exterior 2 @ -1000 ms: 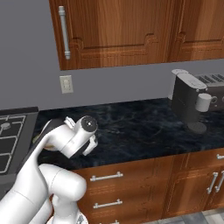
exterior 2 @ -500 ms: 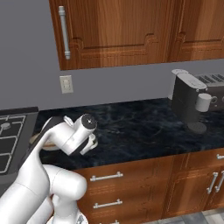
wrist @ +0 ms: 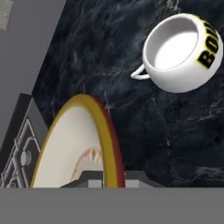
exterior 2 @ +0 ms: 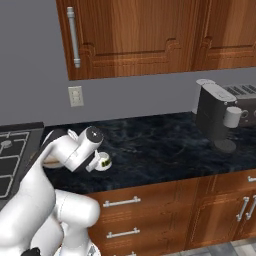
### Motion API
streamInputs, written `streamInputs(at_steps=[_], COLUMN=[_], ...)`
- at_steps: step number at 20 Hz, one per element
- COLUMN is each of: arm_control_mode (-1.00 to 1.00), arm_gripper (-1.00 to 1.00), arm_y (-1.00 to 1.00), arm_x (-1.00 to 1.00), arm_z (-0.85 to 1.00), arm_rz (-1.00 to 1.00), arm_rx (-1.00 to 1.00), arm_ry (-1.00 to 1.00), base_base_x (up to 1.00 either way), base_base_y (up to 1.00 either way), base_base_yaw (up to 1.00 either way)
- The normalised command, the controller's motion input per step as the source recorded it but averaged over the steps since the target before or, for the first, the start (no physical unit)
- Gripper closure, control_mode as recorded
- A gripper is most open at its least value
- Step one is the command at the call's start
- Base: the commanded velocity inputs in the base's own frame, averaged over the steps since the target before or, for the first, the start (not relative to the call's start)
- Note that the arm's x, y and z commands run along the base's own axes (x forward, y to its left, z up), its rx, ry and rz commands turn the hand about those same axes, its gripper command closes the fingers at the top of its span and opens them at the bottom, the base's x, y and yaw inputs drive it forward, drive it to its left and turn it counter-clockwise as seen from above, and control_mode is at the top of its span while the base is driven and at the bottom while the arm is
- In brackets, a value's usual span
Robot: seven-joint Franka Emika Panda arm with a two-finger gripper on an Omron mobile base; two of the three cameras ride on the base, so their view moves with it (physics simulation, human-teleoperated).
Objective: Clear the mugs and bowl far away from the sink.
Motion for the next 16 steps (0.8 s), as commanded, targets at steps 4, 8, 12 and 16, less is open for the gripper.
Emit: streamInputs(at_steps=[4, 8, 12, 16], arm_control_mode=[-1.0, -1.0, -1.0, -1.0], arm_gripper=[1.0, 1.0, 1.0, 1.0], arm_y=[0.16, 0.04, 0.0, 0.0], arm_x=[0.28, 0.23, 0.19, 0.17], arm_z=[-0.34, -0.38, -0.41, -0.4], arm_rz=[0.0, 0.0, 0.0, 0.0], arm_rx=[-0.02, -0.03, -0.03, -0.02], arm_ry=[-0.01, -0.03, -0.05, -0.03], base_base_x=[0.0, 0.0, 0.0, 0.0], base_base_y=[0.0, 0.0, 0.0, 0.0], base_base_yaw=[0.0, 0.0, 0.0, 0.0])
